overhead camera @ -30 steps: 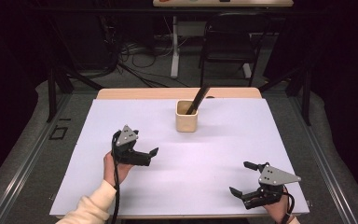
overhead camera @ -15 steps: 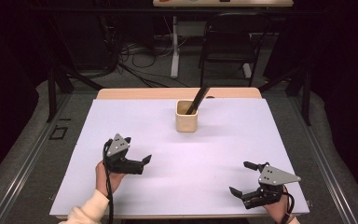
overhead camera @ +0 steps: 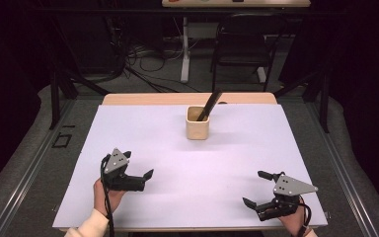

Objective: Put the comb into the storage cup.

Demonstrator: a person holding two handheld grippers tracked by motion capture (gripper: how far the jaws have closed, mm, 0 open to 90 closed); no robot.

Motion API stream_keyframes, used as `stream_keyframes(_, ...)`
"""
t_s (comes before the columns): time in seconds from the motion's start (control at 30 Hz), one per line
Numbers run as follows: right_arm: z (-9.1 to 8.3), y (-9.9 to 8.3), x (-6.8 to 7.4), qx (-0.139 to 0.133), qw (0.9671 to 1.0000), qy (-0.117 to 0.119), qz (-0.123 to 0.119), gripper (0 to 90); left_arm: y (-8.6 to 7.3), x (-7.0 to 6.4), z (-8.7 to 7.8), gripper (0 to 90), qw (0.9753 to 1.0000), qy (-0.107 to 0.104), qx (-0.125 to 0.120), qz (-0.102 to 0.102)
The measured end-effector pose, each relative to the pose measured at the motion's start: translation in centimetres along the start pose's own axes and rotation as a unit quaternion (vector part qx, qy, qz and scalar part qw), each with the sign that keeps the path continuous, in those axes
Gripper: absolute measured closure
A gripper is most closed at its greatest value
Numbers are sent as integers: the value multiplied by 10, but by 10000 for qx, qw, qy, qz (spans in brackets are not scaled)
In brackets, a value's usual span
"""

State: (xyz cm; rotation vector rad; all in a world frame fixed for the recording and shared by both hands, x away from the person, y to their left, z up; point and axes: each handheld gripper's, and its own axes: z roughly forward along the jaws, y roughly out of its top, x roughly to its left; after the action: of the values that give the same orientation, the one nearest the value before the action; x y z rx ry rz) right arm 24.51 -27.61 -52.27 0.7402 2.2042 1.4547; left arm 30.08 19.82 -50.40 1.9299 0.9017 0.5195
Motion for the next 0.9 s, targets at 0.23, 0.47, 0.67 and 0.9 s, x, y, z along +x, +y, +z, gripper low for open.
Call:
stream_keyframes(0.23,0,0,0,7,10000,-2,10,6,-8,1,-8,0,9999,72,-46,-88)
stream_keyframes(0.47,0,0,0,13,10000,-5,8,6,-15,0,-14,0,9999,92,-37,-136)
stream_keyframes(0.67,1,0,0,14,10000,-4,15,6,-19,0,-17,0,9998,103,-12,-187)
stream_keyframes(0.9,2,-1,-1,11,10000,2,33,6,-25,-3,-22,0,9997,121,-13,-214)
